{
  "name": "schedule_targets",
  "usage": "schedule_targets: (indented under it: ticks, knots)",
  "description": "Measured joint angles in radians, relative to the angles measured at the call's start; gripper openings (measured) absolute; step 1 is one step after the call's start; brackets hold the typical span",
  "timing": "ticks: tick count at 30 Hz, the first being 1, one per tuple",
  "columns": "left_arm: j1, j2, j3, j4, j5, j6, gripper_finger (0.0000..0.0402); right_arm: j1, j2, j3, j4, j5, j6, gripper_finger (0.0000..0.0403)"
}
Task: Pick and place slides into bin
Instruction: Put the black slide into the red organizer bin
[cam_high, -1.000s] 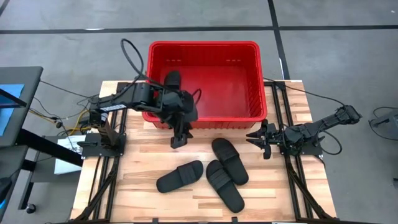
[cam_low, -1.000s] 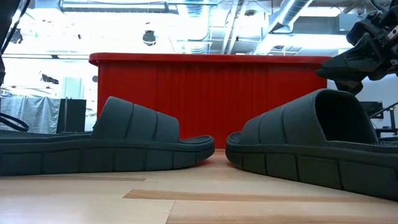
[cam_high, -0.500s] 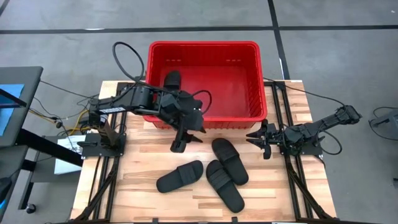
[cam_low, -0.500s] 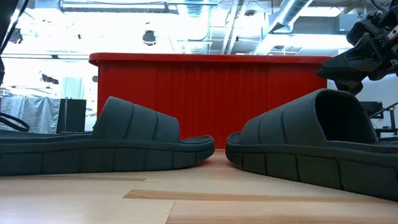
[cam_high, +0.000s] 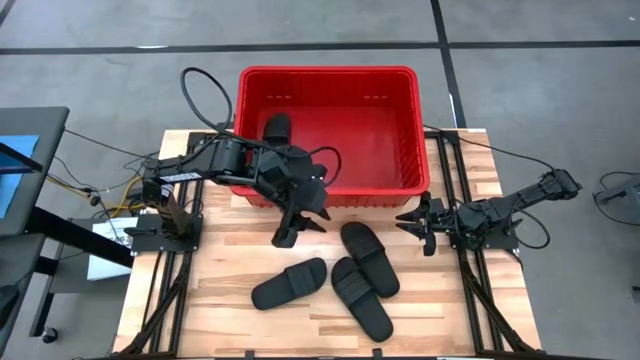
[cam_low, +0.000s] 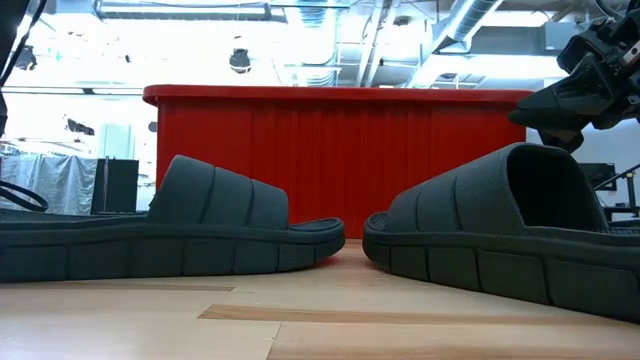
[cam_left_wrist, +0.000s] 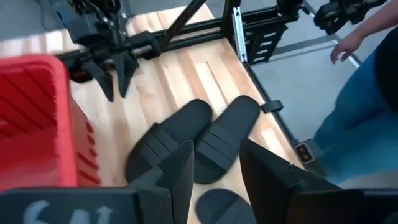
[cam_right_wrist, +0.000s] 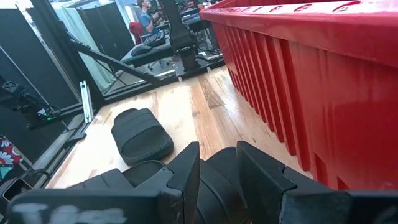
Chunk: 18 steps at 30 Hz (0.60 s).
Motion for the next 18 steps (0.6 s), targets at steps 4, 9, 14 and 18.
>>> schedule_targets:
  ticks: [4,9,14,18]
  knots:
    - [-0.018,0.0,0.0,-0.067,0.002,-0.049,0.0118,0.0,0.0,0.0,0.0,0.0,0.0,0.0098]
    - [-0.047,0.0,0.0,-0.155,-0.009,-0.104,0.0118,0.0,0.0,0.0,0.0,0.0,0.0,0.0098]
    - [-0.074,0.0,0.0,-0.204,-0.027,-0.14,0.0118,0.0,0.0,0.0,0.0,0.0,0.0,0.0098]
    - [-0.091,0.0,0.0,-0.231,-0.031,-0.178,0.0118,0.0,0.0,0.0,0.0,0.0,0.0,0.0098]
